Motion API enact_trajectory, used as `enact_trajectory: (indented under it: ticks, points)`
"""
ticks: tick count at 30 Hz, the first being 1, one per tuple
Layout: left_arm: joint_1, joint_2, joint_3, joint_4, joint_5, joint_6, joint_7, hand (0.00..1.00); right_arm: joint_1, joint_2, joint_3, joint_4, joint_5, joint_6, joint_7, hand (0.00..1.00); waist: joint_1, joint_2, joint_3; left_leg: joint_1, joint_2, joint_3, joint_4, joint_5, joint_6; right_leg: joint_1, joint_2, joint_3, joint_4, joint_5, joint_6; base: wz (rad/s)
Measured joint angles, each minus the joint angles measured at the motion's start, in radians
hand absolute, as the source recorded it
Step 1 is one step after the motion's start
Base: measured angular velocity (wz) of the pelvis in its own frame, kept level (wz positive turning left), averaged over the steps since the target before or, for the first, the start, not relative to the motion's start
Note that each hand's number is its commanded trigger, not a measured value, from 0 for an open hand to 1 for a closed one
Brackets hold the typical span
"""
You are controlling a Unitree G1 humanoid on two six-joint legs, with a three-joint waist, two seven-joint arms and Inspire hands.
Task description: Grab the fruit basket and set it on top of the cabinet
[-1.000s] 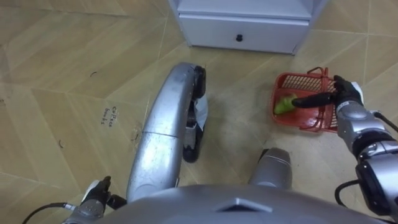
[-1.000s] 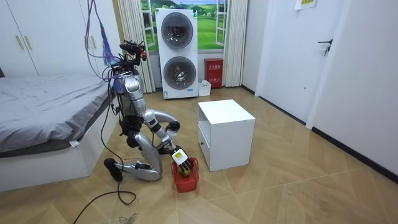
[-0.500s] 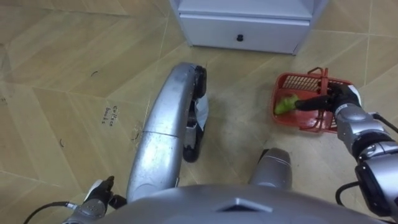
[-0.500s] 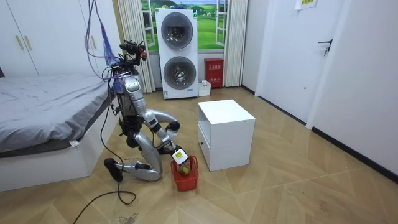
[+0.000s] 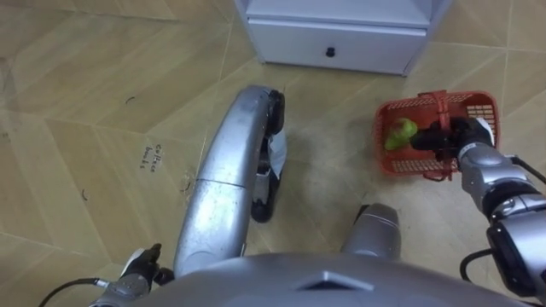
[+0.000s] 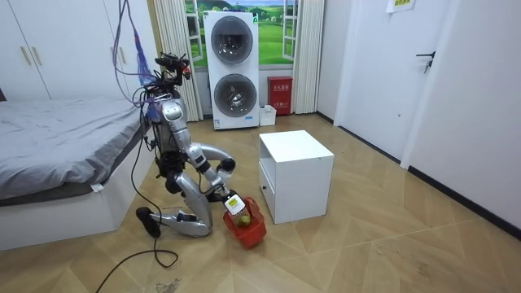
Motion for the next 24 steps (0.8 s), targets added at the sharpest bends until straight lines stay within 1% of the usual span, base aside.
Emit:
enact_trajectory:
  ticks: [3, 4, 8, 10, 14, 18, 21, 23, 24]
  points:
    - [-0.012, 0.000, -0.009, 0.000, -0.016, 0.001, 0.000, 0.00, 0.000, 0.003, 0.000, 0.000, 0.001, 0.000, 0.001, 1.00, -0.004, -0.002, 0.0012, -0.001, -0.001, 0.000, 0.000, 0.000, 0.000, 0.000, -0.001, -0.001, 0.000, 0.000, 0.000, 0.00]
    - [-0.022, 0.000, -0.009, 0.001, -0.015, 0.003, 0.000, 0.00, 0.000, 0.003, -0.001, 0.000, 0.001, 0.000, 0.001, 1.00, -0.004, 0.001, -0.0007, -0.003, -0.003, -0.001, 0.001, 0.001, -0.001, 0.000, -0.001, -0.003, 0.000, 0.000, 0.000, 0.00]
    - [-0.060, -0.002, -0.009, 0.001, -0.016, 0.010, 0.000, 0.00, 0.000, 0.009, -0.001, 0.000, 0.000, 0.000, 0.002, 1.00, -0.005, 0.001, -0.0007, -0.006, -0.006, -0.002, 0.006, 0.002, 0.000, 0.002, 0.001, -0.005, 0.001, 0.000, 0.000, 0.00]
    - [-0.081, -0.009, -0.005, 0.001, -0.016, 0.011, 0.000, 0.00, 0.000, 0.011, -0.001, 0.000, -0.001, 0.000, 0.004, 1.00, -0.004, 0.002, -0.0011, -0.008, -0.006, -0.003, 0.011, 0.001, 0.002, 0.002, 0.003, -0.001, 0.003, 0.000, 0.000, -0.04]
    - [-0.096, -0.020, -0.002, 0.001, -0.016, 0.010, 0.000, 0.00, 0.000, 0.018, -0.001, 0.000, 0.003, 0.000, 0.004, 1.00, -0.008, 0.002, -0.0014, -0.006, -0.006, -0.007, 0.020, 0.000, 0.004, 0.011, 0.013, 0.003, 0.006, 0.000, 0.000, -0.04]
    - [-0.124, -0.029, 0.003, 0.023, -0.016, 0.005, -0.001, 0.00, 0.001, 0.023, -0.001, 0.000, 0.009, 0.001, 0.006, 1.00, -0.009, -0.006, 0.0035, 0.010, -0.008, -0.014, 0.024, 0.000, 0.006, 0.034, 0.016, -0.004, 0.005, 0.000, 0.000, 0.00]
    - [-0.125, -0.029, 0.030, 0.013, -0.015, 0.001, 0.000, 0.00, 0.001, 0.021, -0.001, -0.021, 0.011, 0.001, 0.005, 1.00, -0.010, -0.011, 0.0036, 0.011, -0.009, -0.019, 0.029, 0.000, 0.006, 0.038, 0.017, -0.003, 0.006, 0.000, 0.000, -0.01]
    - [-0.131, -0.028, 0.045, 0.010, -0.015, 0.000, 0.001, 0.00, 0.001, 0.022, -0.001, -0.044, 0.010, 0.001, 0.005, 1.00, -0.010, -0.017, 0.0058, 0.015, -0.009, -0.022, 0.031, -0.002, 0.009, 0.042, 0.018, -0.003, 0.004, 0.000, 0.000, -0.02]
    - [-0.135, -0.028, 0.045, 0.010, -0.015, 0.000, 0.000, 0.00, -0.004, 0.022, -0.002, -0.055, 0.010, 0.001, 0.005, 1.00, -0.011, -0.017, 0.0058, 0.017, -0.017, -0.031, 0.036, -0.002, 0.010, 0.053, 0.022, -0.004, 0.000, 0.000, 0.000, 0.00]
